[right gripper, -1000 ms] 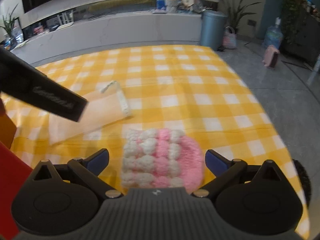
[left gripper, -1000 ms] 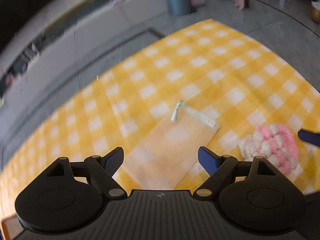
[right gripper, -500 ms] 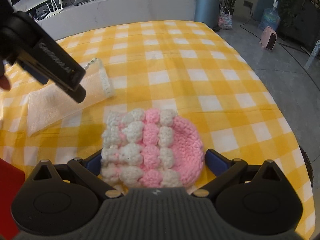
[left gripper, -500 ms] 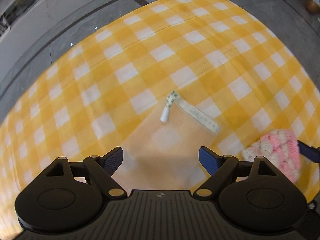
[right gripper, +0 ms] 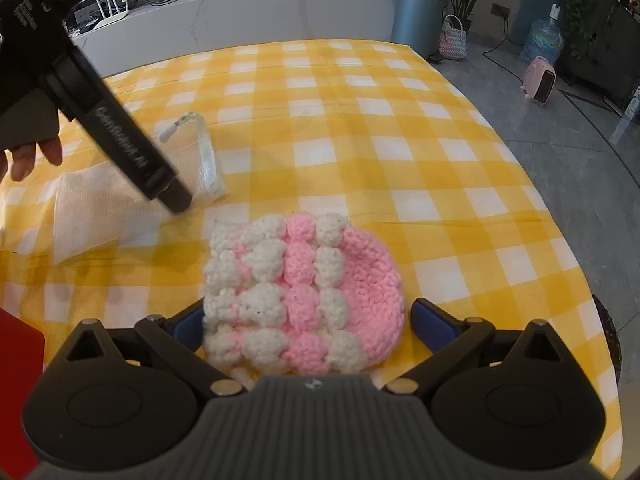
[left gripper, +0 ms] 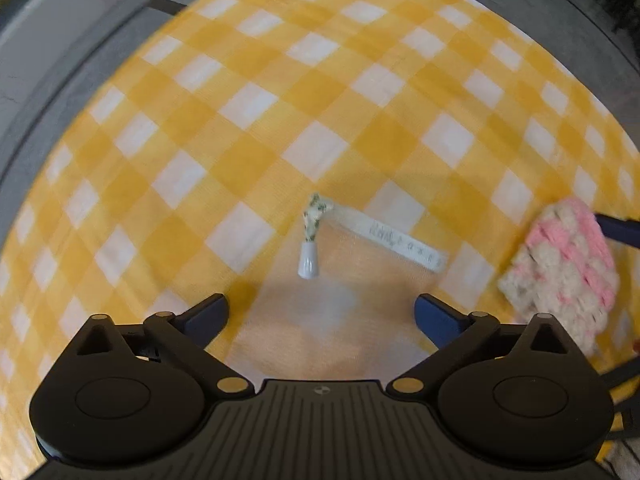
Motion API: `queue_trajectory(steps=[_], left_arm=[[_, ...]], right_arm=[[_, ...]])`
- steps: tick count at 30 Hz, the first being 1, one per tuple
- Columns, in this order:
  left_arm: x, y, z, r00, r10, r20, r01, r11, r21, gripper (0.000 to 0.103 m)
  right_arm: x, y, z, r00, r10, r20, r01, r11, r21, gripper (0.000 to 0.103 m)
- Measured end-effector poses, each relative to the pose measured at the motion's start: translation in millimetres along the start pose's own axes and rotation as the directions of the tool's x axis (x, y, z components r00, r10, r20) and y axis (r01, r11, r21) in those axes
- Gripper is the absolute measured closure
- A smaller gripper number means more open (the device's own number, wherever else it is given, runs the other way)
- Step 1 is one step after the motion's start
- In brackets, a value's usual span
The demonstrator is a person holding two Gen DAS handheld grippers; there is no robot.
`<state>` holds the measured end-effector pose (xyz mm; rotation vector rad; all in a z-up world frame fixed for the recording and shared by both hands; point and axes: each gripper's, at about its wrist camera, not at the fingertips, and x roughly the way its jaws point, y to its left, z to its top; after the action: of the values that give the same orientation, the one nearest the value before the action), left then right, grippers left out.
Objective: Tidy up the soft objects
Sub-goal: 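Grasp the beige mesh pouch with the left tool while the right grasps the crocheted pouch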
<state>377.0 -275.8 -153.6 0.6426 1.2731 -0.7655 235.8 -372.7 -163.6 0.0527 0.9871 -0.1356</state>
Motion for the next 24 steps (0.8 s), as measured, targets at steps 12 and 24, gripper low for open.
queue_trajectory(steps=[12,24], left_arm=[[2.4,-20.6,-26.1,0.999,-0.014,0.030,0.009,0.987,0.160,0.000],[-11.0,-32.3,-26.3,1.000,0.016,-0.015,-0.015,0.995,0.100,0.021]], right_arm=[[-3.7,0.9,-1.2,1.000,-0.012,-0.005,0.012,1.000,-0.011,0.003],[-12.3,-0.3,-4.3,1.000,0.018,0.020,-0.017,0.999,-0.041,0.025]])
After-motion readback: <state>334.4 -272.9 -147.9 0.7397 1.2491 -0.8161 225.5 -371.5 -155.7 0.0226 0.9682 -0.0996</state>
